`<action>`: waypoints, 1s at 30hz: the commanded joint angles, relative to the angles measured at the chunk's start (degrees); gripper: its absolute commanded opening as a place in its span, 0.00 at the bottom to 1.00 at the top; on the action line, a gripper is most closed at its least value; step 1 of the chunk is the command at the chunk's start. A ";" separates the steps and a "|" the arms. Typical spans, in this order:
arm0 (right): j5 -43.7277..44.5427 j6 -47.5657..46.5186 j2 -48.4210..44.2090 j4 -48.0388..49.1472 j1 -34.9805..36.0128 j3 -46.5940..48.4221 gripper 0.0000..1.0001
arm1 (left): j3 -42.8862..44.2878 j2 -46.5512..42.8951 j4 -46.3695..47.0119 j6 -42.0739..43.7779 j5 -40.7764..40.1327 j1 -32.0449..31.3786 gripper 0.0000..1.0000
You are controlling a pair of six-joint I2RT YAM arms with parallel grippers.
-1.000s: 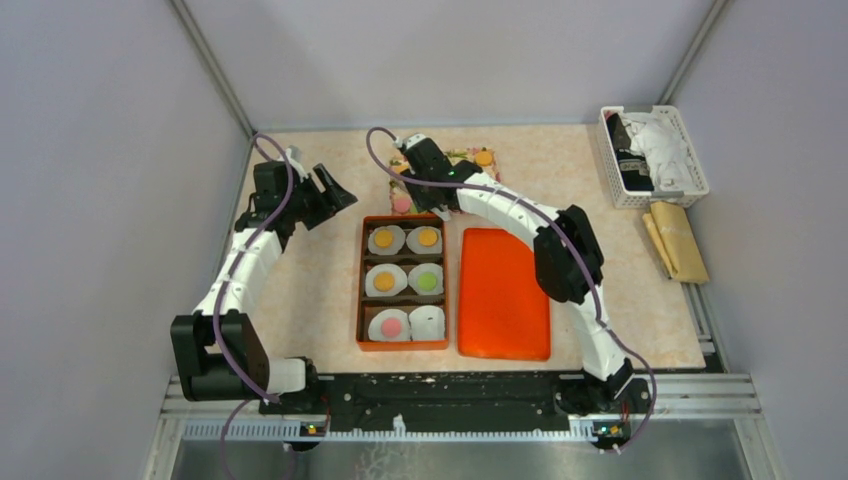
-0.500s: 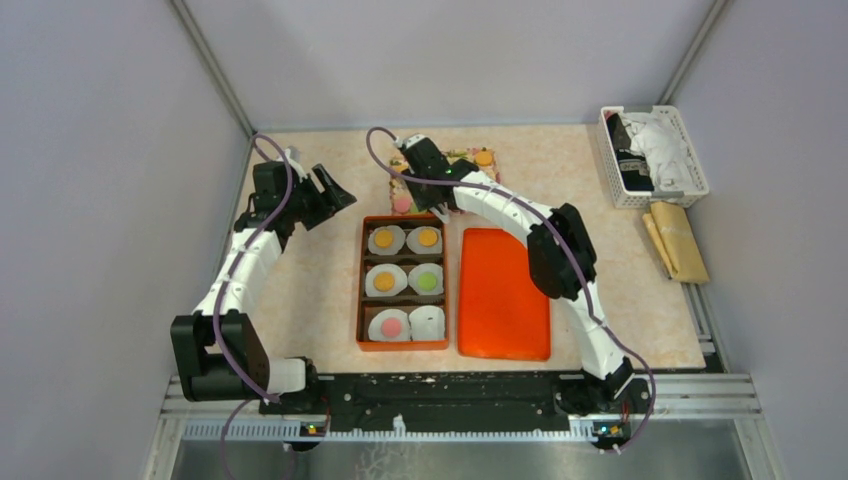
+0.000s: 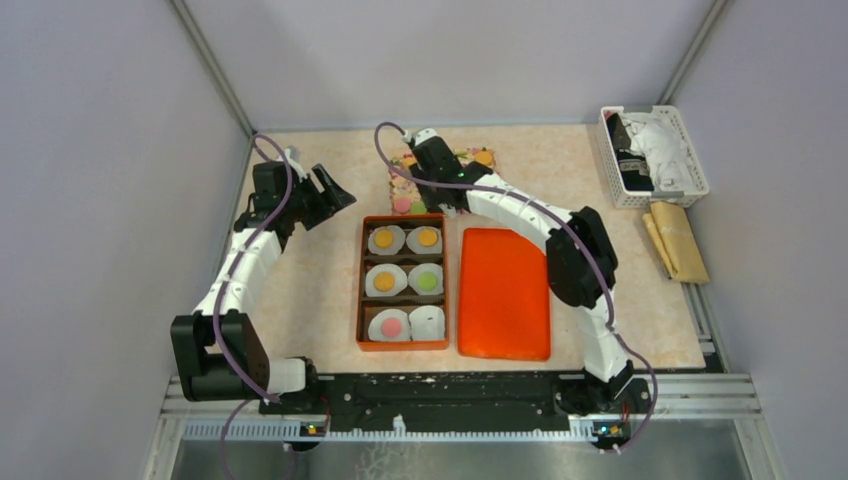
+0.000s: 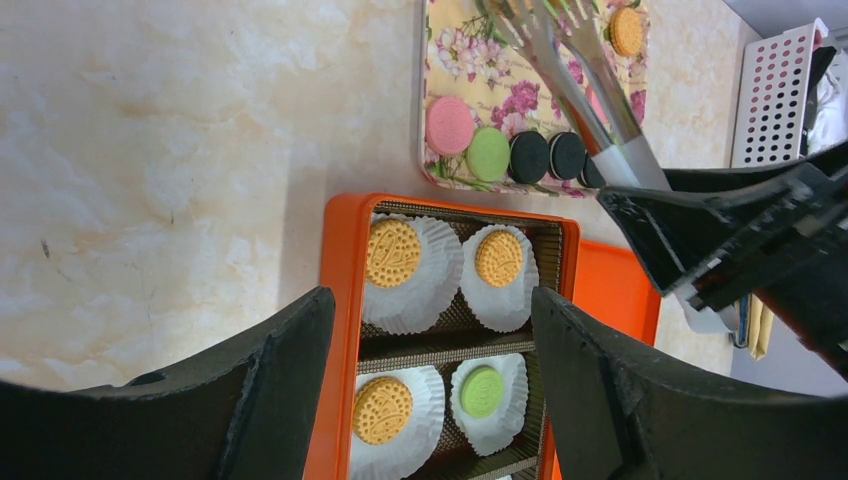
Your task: Pack the cookies
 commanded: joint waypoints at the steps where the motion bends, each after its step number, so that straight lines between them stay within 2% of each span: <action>1: 1.88 -0.42 -9.21 5.95 -0.47 -2.13 0.00 | 0.93 -0.52 0.96 0.12 0.83 0.37 0.78; 7: 0.93 0.97 -19.01 5.49 -0.11 -10.08 0.00 | 0.93 -1.14 0.91 0.20 0.45 0.39 0.78; 15: -1.75 1.72 -41.92 2.66 5.12 -29.30 0.00 | 0.42 -0.94 1.53 -0.59 2.03 0.37 0.78; 20: -2.35 4.55 -55.08 -5.08 13.17 -36.64 0.00 | -0.06 -1.19 1.71 -0.62 2.27 0.37 0.78; 25: 3.34 10.74 -59.92 -16.90 24.05 -39.28 0.00 | -0.54 -0.49 2.20 -0.96 2.83 0.37 0.78; 30: 3.98 19.83 -62.67 -23.07 33.38 -42.30 0.00 | -0.26 -0.48 2.39 -1.65 3.75 0.37 0.78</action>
